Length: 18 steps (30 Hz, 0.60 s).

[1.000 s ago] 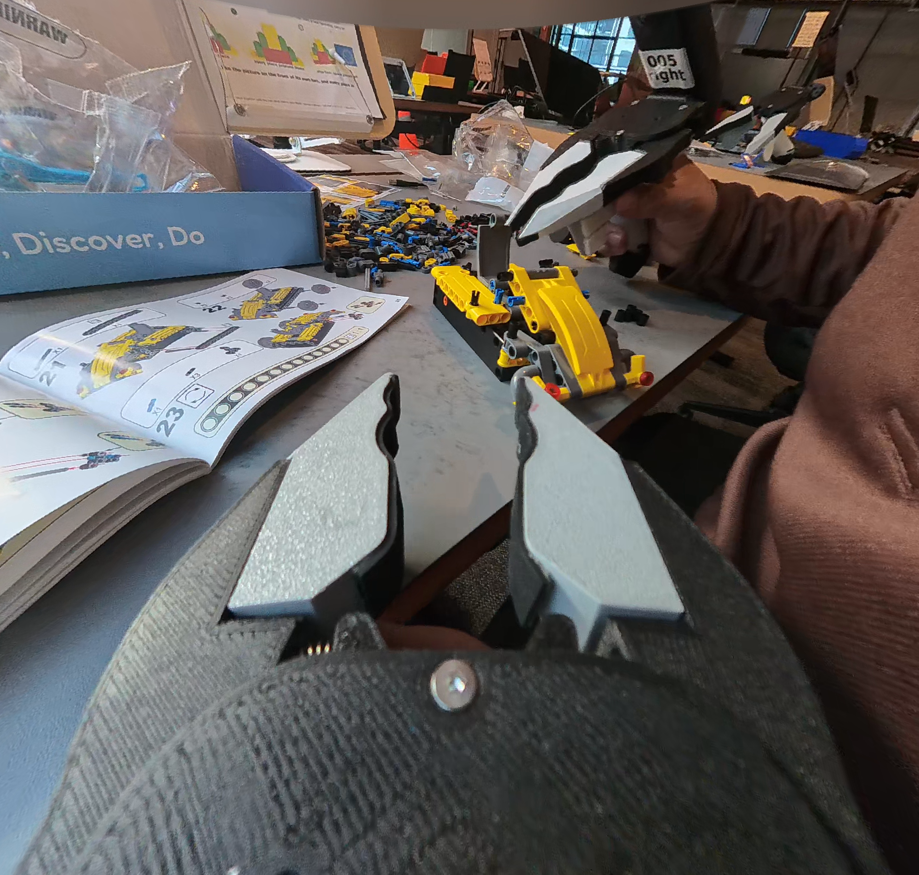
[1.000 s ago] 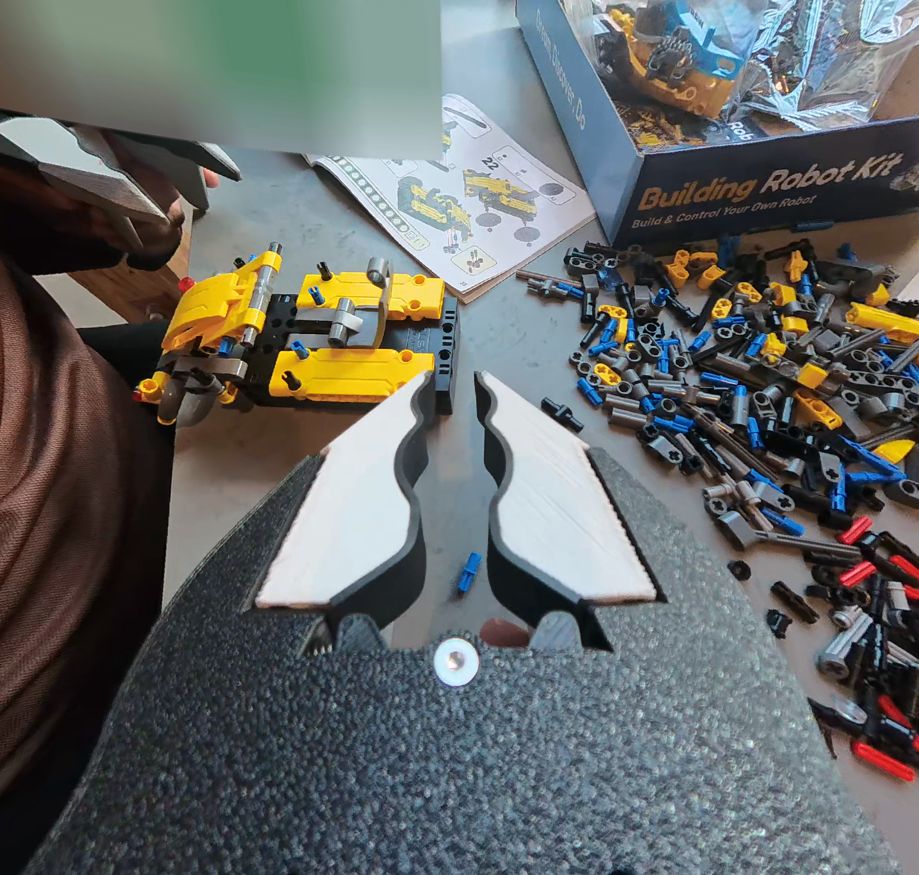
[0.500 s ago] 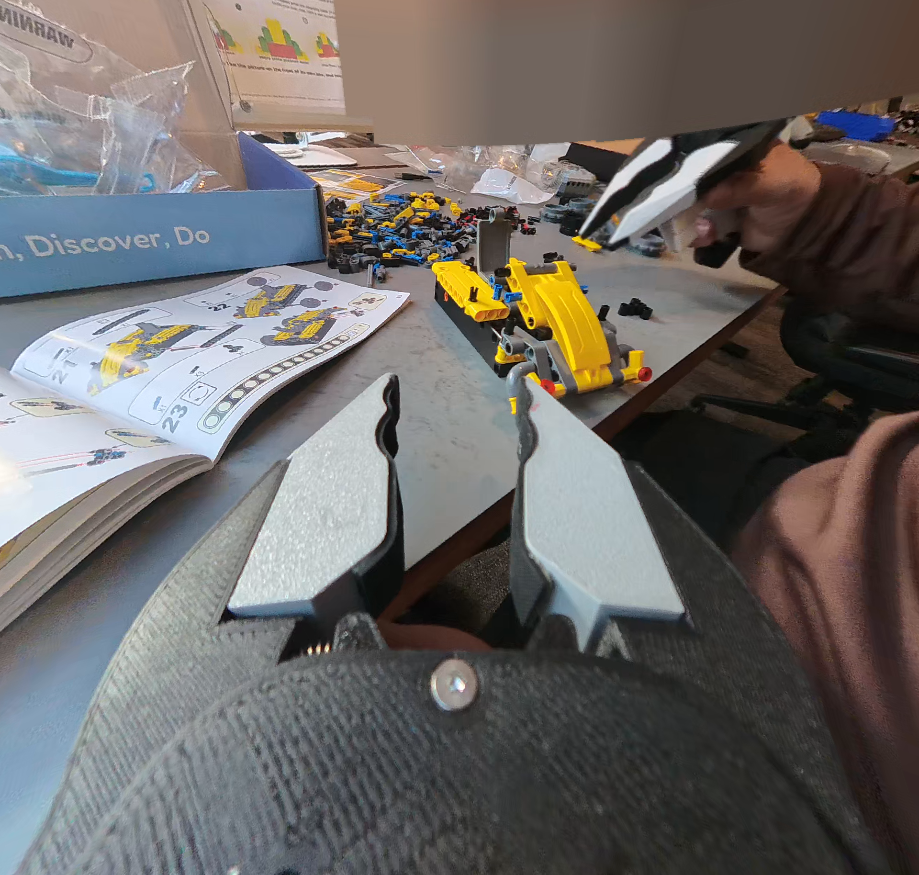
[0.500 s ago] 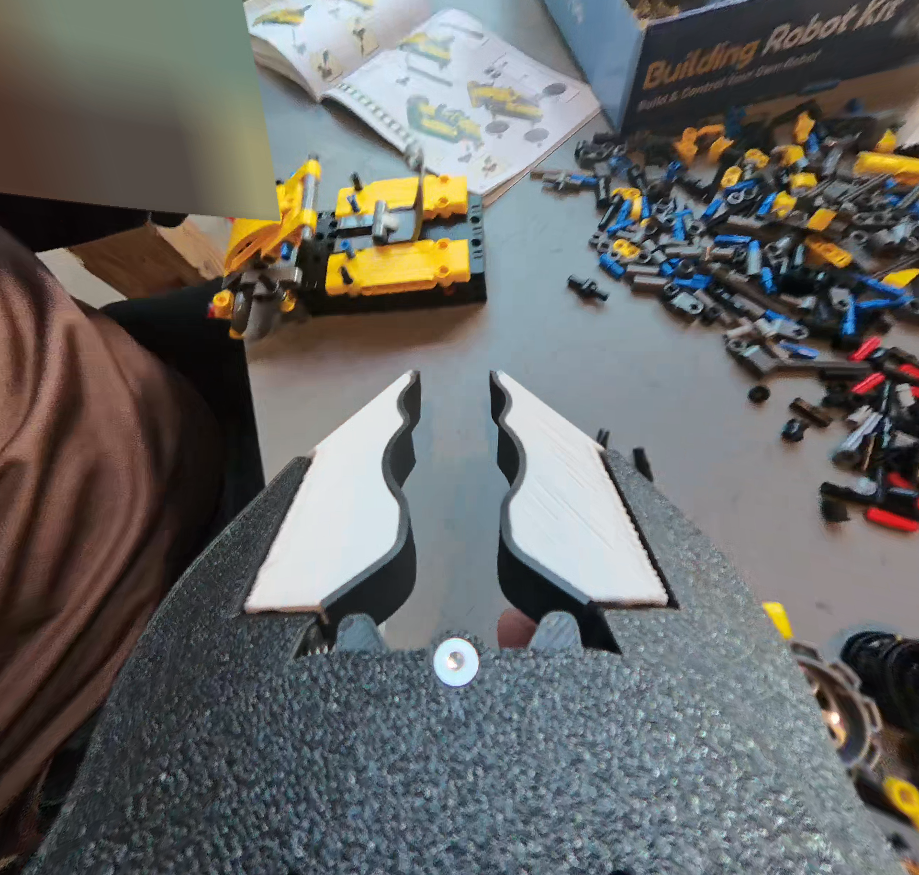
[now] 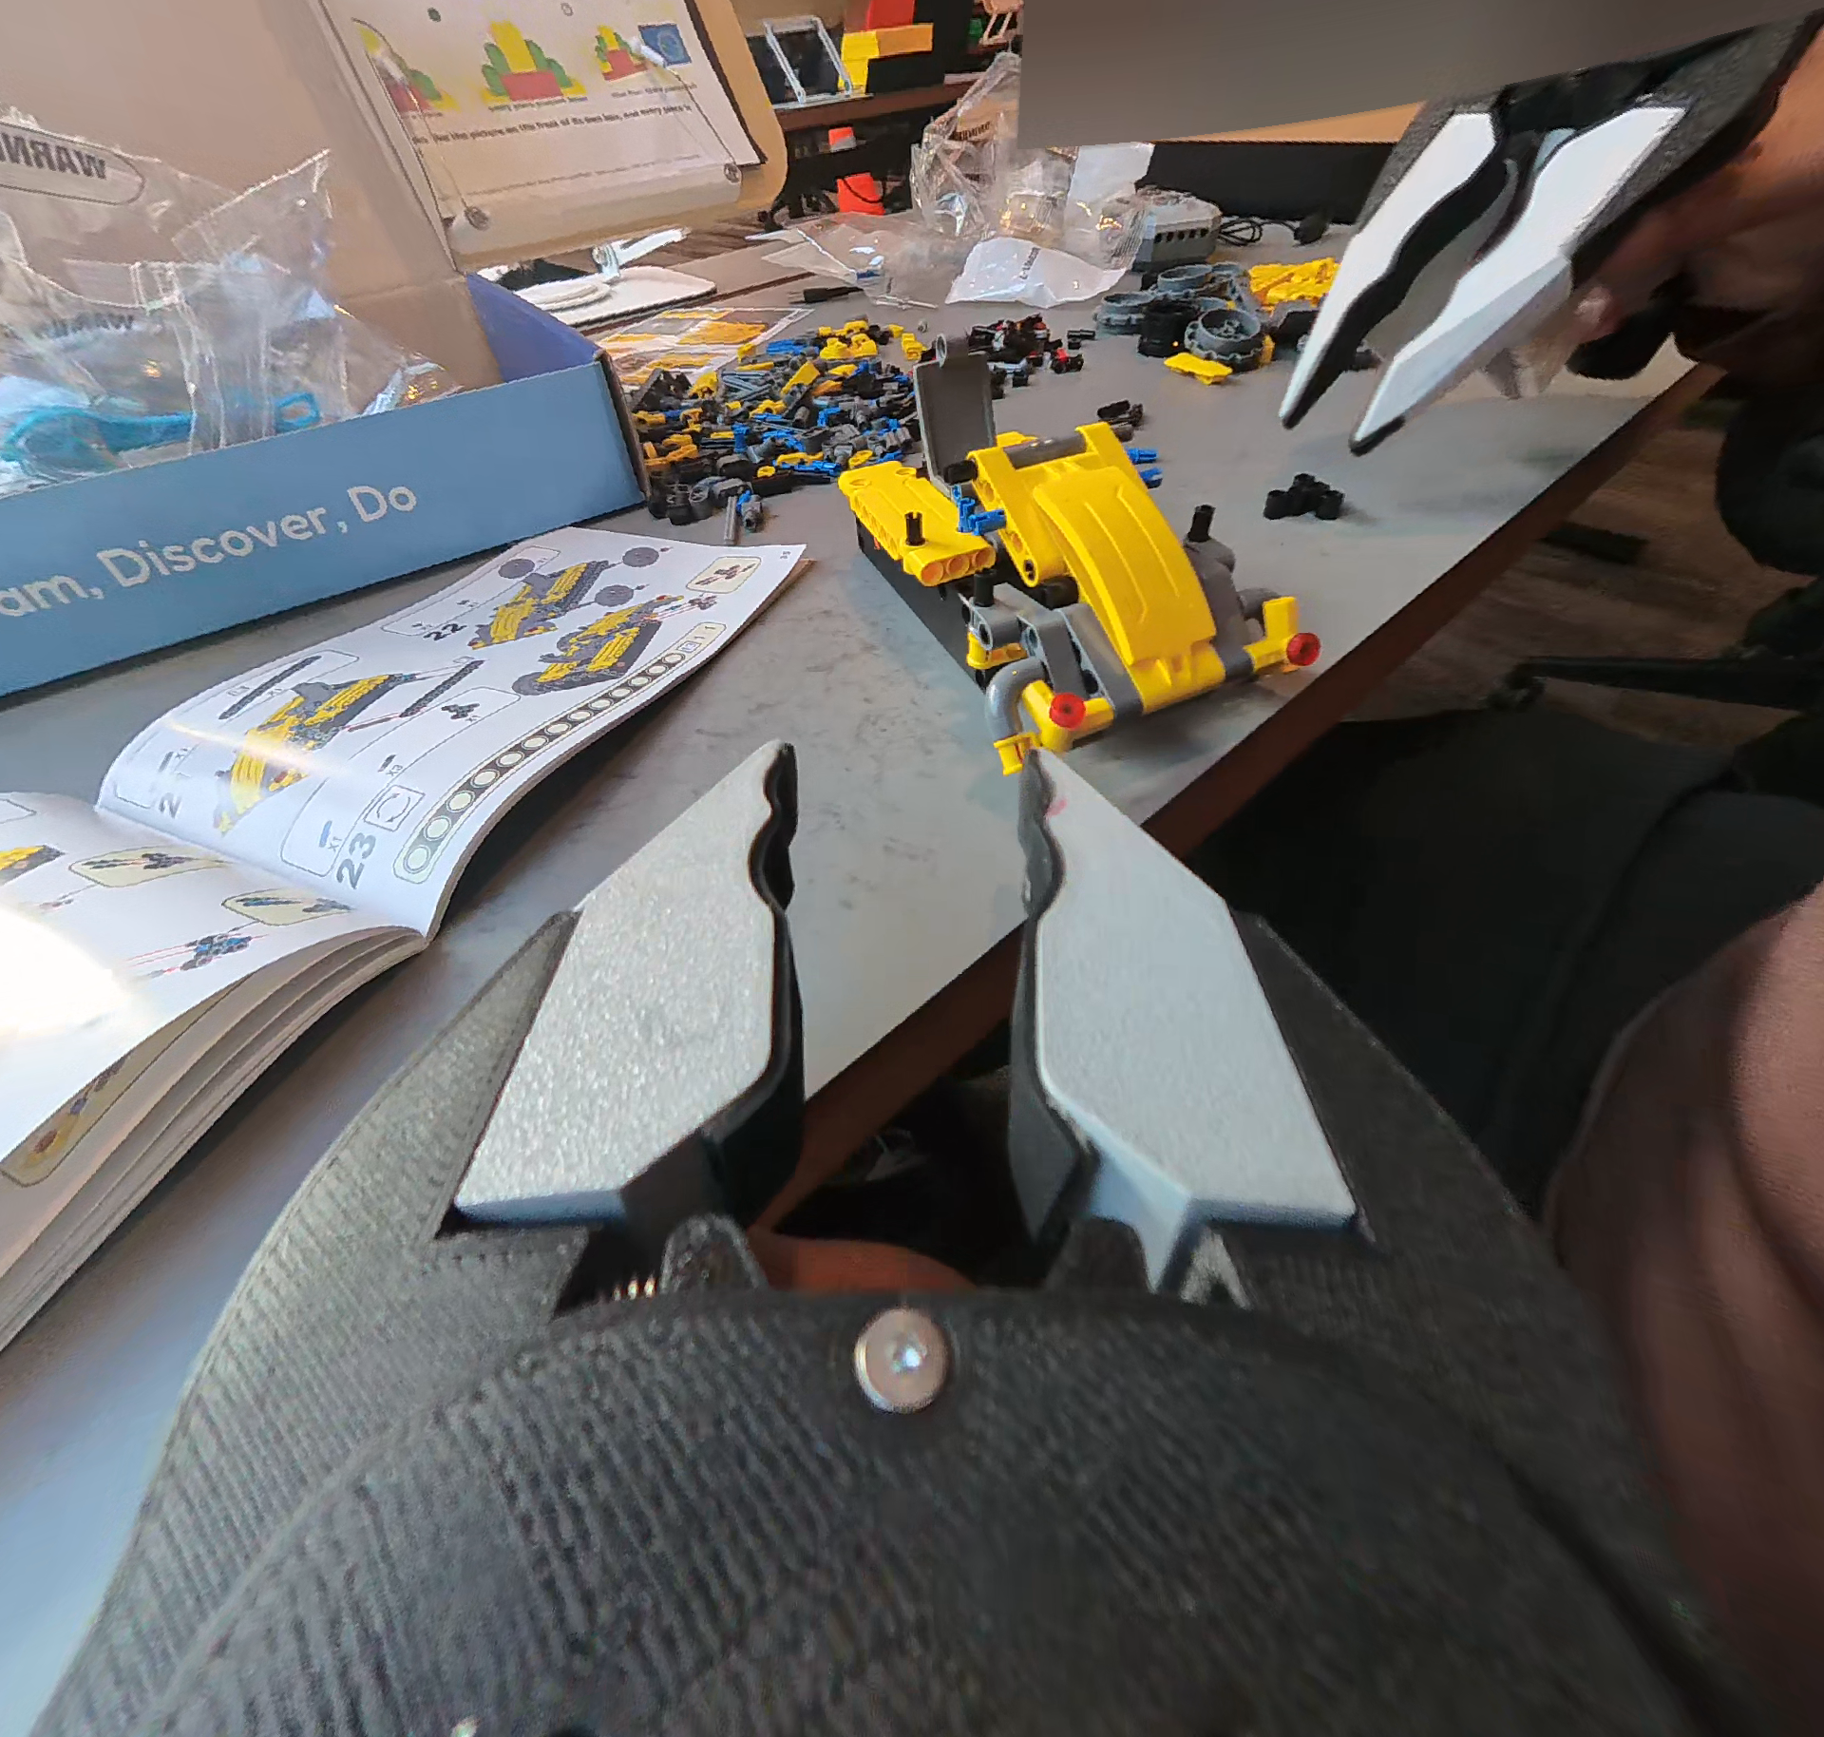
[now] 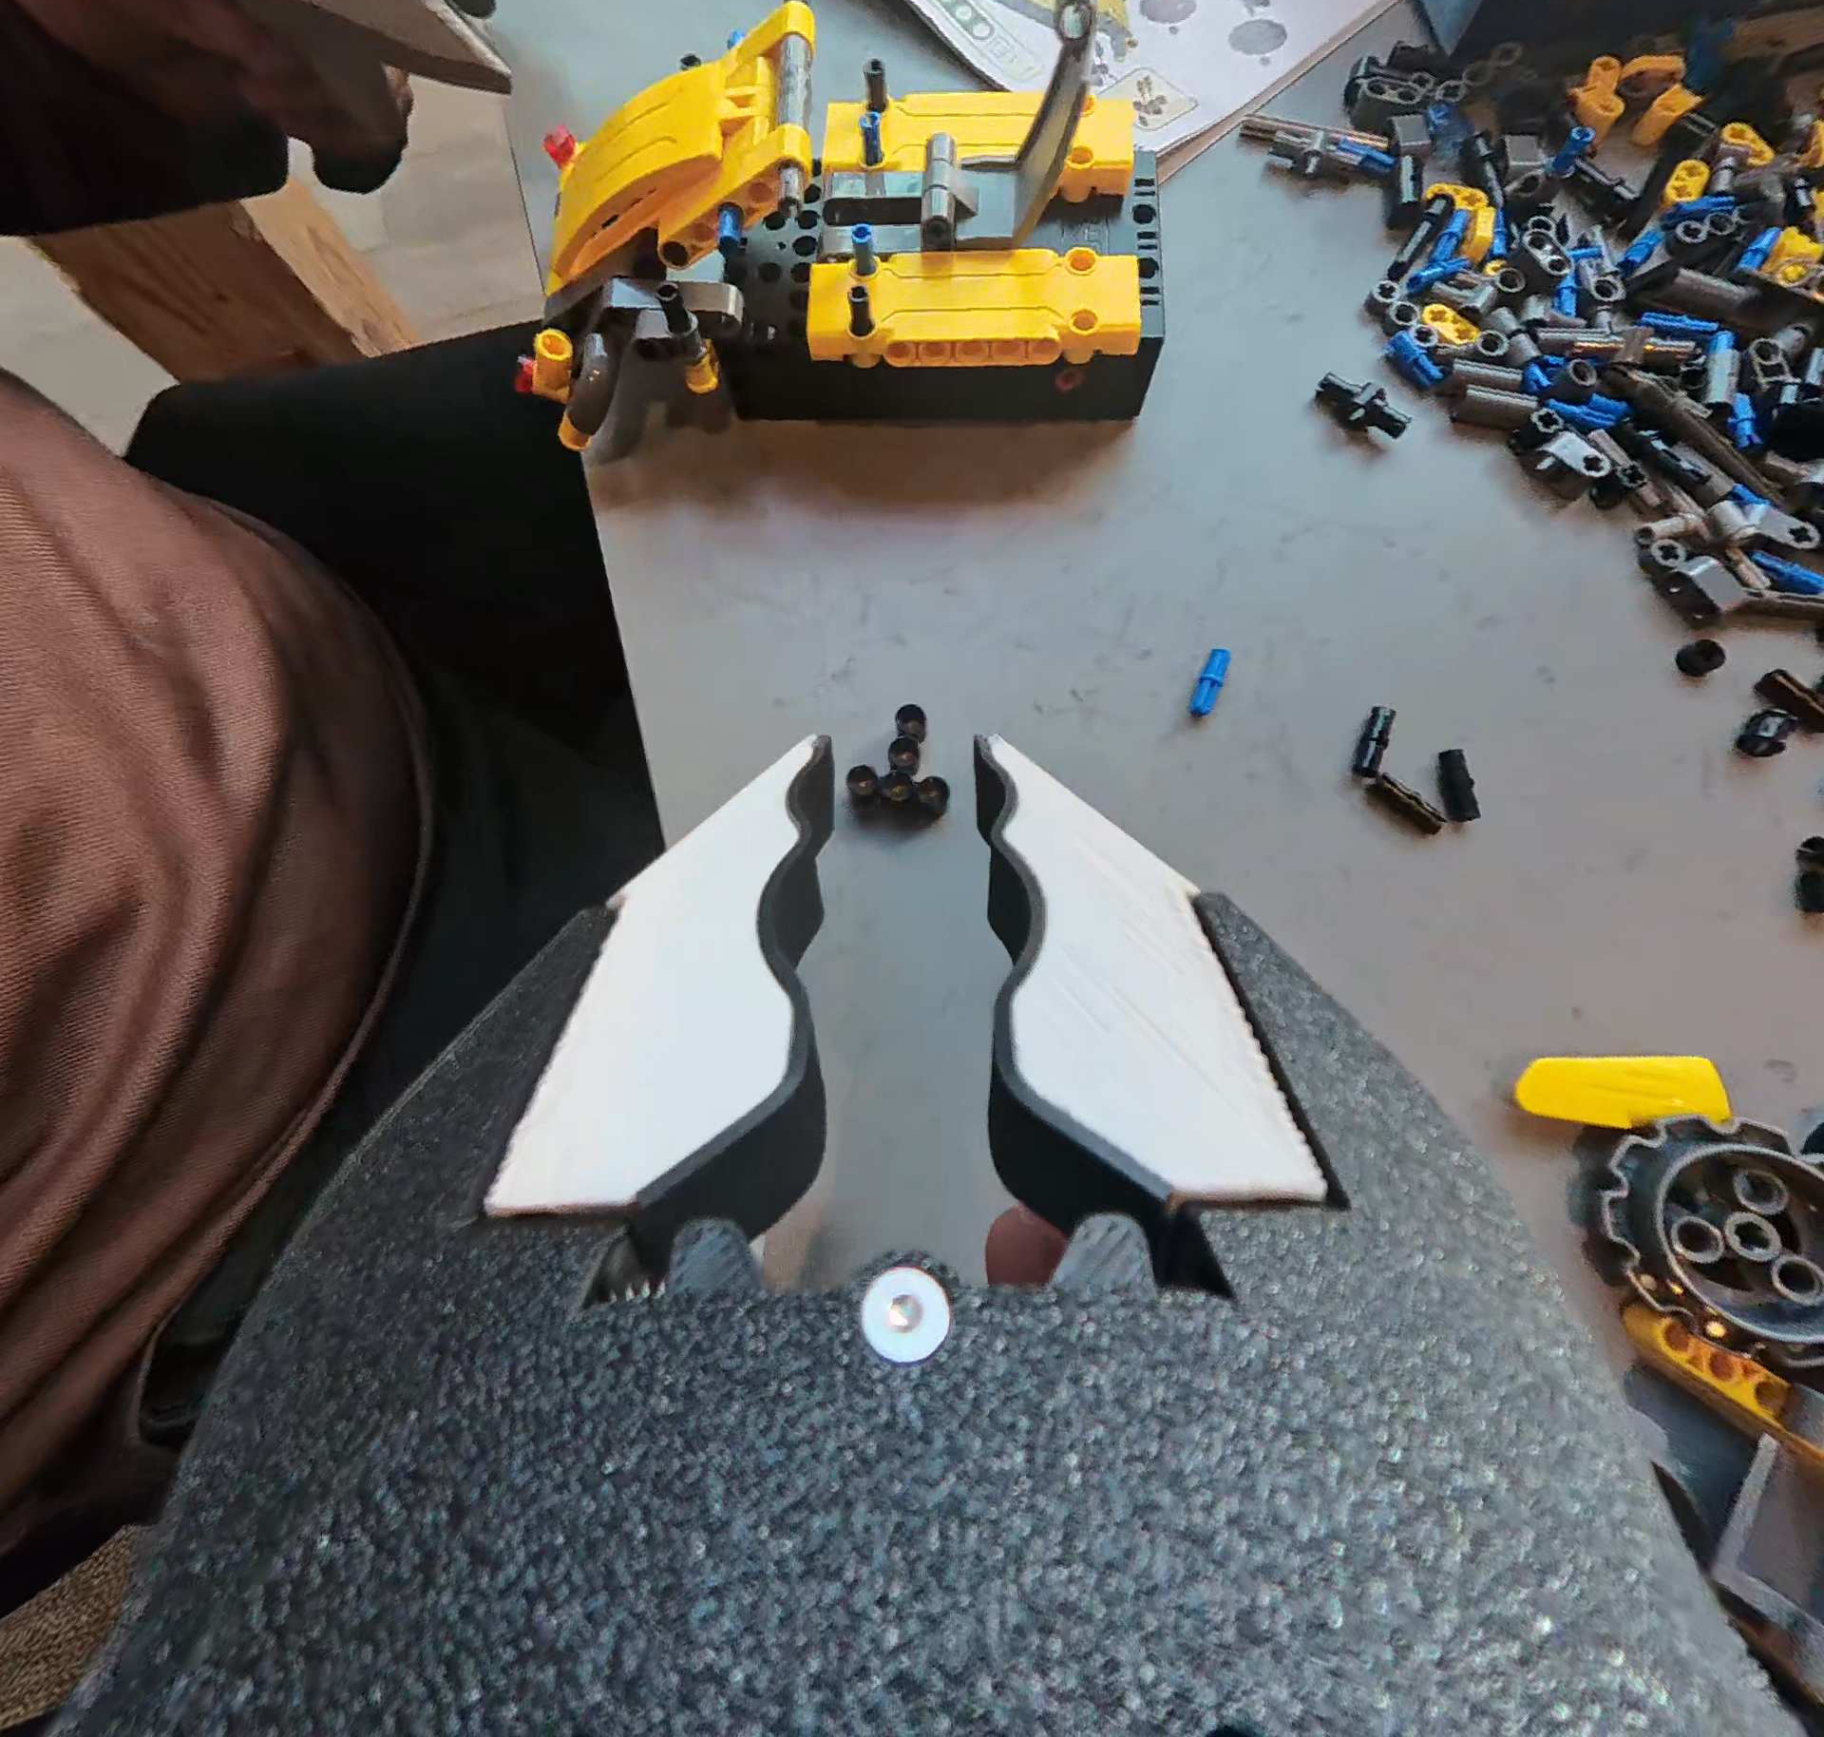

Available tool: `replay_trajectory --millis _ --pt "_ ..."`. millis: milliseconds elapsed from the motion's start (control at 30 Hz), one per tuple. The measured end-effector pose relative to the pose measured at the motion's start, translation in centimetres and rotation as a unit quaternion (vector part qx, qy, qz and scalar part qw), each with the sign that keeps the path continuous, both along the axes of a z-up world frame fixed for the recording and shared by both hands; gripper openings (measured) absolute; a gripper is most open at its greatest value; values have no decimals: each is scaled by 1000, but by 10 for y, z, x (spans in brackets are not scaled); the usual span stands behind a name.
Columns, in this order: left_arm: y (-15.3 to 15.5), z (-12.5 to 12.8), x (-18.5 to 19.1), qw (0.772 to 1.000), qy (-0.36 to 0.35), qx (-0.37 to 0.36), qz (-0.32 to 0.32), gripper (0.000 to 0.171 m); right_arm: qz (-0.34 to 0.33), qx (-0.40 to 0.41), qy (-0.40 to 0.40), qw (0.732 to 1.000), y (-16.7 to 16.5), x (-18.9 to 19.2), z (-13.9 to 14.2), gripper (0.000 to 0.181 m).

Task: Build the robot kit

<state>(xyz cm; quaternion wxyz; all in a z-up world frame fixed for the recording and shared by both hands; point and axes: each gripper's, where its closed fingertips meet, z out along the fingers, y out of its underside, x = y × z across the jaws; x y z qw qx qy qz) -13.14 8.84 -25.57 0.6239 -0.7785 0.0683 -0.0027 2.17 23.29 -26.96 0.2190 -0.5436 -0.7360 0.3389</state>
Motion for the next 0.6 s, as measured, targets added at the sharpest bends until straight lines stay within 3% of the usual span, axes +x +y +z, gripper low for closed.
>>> replay_trajectory --millis 233,600 --pt "-1 0 3 1000 4 -1 -7 43 -68 6 -30 997 40 -21 -1 11" --pt "-2 3 0 1000 -12 1 -8 43 -78 -22 -71 994 52 -41 -21 12"
